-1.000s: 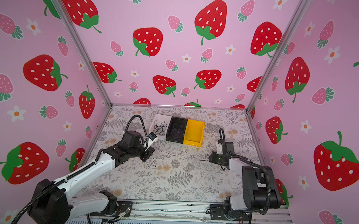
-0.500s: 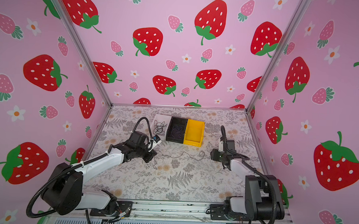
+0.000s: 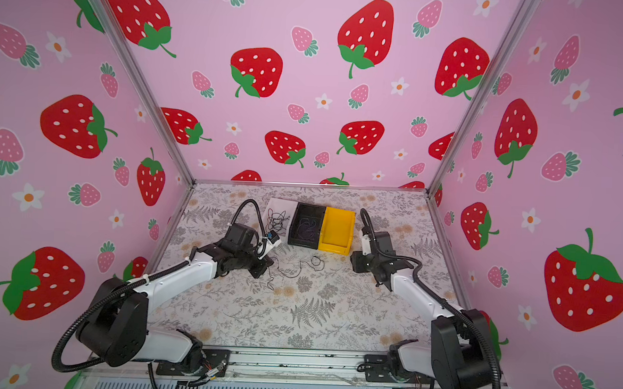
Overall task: Untangle and sort cables by color
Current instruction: Straighten the cable.
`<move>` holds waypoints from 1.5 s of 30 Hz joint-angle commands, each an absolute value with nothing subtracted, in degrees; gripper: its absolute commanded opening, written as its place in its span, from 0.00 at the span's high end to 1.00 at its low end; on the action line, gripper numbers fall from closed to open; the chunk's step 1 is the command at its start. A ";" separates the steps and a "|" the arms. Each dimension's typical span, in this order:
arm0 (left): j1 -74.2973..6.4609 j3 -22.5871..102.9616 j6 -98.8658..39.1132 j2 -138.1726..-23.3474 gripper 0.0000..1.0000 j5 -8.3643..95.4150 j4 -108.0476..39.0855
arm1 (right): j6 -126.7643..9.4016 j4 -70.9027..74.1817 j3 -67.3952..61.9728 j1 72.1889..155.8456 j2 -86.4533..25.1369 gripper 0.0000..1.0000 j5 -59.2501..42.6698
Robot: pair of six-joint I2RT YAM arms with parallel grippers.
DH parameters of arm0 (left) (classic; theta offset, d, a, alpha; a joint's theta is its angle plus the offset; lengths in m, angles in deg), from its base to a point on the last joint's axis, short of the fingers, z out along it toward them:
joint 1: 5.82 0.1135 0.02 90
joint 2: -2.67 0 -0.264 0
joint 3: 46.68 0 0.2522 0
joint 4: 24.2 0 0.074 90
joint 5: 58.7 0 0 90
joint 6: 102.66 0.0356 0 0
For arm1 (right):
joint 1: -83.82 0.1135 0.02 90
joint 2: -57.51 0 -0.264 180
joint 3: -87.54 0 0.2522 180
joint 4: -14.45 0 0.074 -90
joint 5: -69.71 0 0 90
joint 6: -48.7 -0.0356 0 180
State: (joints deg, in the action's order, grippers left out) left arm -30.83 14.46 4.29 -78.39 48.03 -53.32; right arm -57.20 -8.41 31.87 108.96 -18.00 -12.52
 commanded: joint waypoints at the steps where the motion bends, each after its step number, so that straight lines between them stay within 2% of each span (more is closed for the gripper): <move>1: -30.84 16.26 6.49 -77.24 1.00 49.12 -56.24 | -56.23 -11.22 26.85 113.45 -22.72 0.51 -11.66; 7: -30.81 12.92 6.54 -73.99 1.00 47.12 -56.44 | -55.57 -11.85 17.38 121.02 -33.05 0.51 -12.88; 14: -30.79 11.64 6.69 -74.16 1.00 46.51 -55.73 | -54.17 -14.58 9.58 124.17 -42.49 0.54 -14.82; 32: -30.79 11.73 6.76 -75.00 1.00 46.85 -55.37 | -53.60 -15.42 7.19 125.74 -48.02 0.61 -15.94; 36: -30.82 11.88 7.19 -75.65 1.00 46.81 -55.45 | -53.04 -15.14 6.05 125.81 -49.62 0.70 -15.01; 43: -30.87 13.18 8.08 -77.56 1.00 47.45 -56.19 | -52.49 -13.76 6.44 125.79 -49.00 1.00 -14.25; 45: -30.88 13.85 8.26 -78.24 1.00 47.68 -56.71 | -53.10 -13.11 7.89 125.77 -46.42 1.00 -15.32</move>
